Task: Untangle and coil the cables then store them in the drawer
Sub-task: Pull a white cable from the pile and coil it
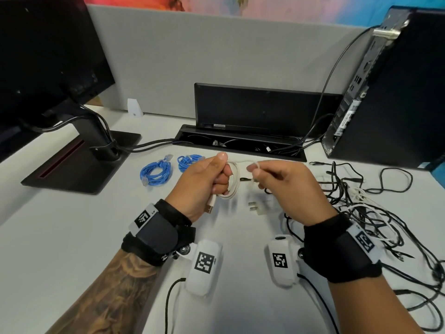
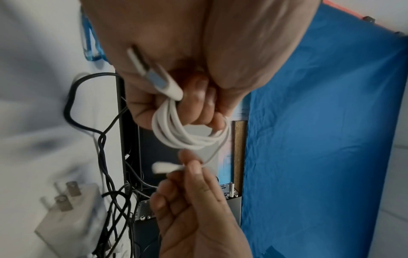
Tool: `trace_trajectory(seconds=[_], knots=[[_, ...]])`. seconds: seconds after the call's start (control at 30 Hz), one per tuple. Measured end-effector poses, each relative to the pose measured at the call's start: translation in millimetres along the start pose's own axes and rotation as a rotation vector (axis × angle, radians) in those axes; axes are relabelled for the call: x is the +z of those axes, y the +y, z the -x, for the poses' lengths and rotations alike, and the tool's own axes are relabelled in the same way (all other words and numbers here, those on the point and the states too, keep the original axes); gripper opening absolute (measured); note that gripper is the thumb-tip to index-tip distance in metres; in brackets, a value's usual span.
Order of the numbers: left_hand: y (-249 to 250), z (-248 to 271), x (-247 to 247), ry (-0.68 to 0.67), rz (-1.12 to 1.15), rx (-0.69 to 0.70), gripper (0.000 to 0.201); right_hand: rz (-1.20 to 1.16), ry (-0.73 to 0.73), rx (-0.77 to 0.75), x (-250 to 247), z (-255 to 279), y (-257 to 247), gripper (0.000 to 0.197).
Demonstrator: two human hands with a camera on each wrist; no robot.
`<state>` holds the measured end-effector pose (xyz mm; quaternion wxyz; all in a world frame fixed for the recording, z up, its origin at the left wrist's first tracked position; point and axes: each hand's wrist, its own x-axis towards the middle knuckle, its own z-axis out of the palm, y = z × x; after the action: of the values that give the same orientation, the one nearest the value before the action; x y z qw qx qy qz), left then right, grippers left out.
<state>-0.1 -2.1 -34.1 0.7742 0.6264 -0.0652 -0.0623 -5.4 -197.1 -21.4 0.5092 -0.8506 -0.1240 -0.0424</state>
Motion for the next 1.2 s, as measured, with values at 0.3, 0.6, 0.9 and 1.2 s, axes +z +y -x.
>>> trace_trajectory(seconds=[0.3, 0.6, 0.9, 1.2], knots=[[-1, 3, 5, -0.126, 0.304, -0.149, 0.034, -0.56, -0.024, 0.103, 6, -2, -7, 0.008], [-10, 0, 5, -0.118, 0.428, -0.135, 0.047, -0.546, -0.116, 0.123, 6, 0, -9, 0.024], [-10, 1, 11, 0.12, 0.14, 0.054, 0.039, -0.282, -0.2, -0.033, 25, 5, -10, 0.071], [-8, 2, 12, -0.174, 0.265, 0.028, 0.03, -0.318, 0.028, -0.087, 23, 5, -15, 0.014]])
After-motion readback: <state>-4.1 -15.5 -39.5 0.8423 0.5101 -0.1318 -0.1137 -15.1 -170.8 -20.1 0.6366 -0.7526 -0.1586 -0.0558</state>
